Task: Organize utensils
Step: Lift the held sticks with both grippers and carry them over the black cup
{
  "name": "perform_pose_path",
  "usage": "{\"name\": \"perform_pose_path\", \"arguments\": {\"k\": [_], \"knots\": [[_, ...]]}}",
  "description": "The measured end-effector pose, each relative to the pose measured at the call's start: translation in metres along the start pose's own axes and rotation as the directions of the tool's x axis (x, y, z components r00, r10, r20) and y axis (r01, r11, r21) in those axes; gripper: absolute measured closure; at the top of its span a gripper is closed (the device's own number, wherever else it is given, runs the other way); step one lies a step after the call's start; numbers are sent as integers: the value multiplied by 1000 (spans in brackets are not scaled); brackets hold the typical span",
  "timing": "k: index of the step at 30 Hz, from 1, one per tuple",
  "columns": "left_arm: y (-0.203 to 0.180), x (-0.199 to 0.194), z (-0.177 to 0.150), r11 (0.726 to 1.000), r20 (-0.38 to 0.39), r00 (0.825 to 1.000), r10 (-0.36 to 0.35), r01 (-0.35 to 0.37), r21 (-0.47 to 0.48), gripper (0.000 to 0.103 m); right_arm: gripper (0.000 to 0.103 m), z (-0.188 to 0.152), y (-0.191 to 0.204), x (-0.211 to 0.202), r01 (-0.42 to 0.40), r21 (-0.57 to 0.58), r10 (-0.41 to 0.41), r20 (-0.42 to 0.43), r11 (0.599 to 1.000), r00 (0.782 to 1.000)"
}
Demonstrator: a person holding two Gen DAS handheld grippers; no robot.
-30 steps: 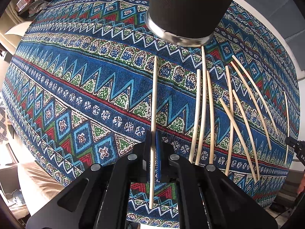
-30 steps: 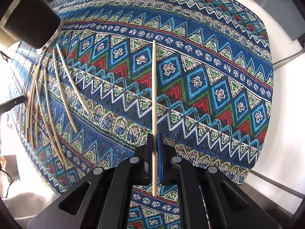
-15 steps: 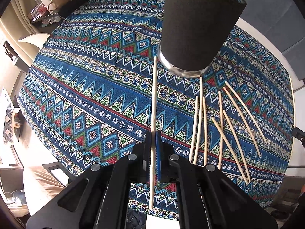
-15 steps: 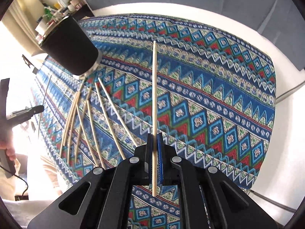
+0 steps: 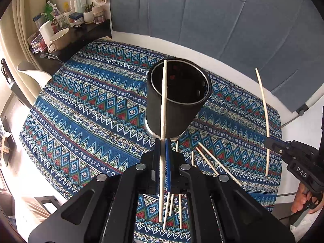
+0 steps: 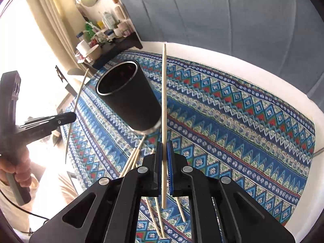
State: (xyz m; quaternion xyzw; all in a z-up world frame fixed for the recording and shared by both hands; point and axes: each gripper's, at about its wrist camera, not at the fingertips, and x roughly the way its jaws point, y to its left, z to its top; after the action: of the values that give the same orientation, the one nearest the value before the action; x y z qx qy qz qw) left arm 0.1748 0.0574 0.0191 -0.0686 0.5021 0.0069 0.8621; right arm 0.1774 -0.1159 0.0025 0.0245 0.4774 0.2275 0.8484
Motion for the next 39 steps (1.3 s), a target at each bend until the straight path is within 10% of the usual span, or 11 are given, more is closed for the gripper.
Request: {"name": "perform_pose_path", "arguments": {"k": [15,30,39], "knots": [[-13,-19,81,997,187,980,-71,62,56,98,98,89,57,7,-145,-84,162,260,986,952],[6,15,110,984,387,906,-170,179,15,98,98,117,60,49,-210,-134,248,434,968,866],[16,50,98,964,387,894,-226,261,-40,98,98,108,53,87,-221,-119,250,389,968,887]]}}
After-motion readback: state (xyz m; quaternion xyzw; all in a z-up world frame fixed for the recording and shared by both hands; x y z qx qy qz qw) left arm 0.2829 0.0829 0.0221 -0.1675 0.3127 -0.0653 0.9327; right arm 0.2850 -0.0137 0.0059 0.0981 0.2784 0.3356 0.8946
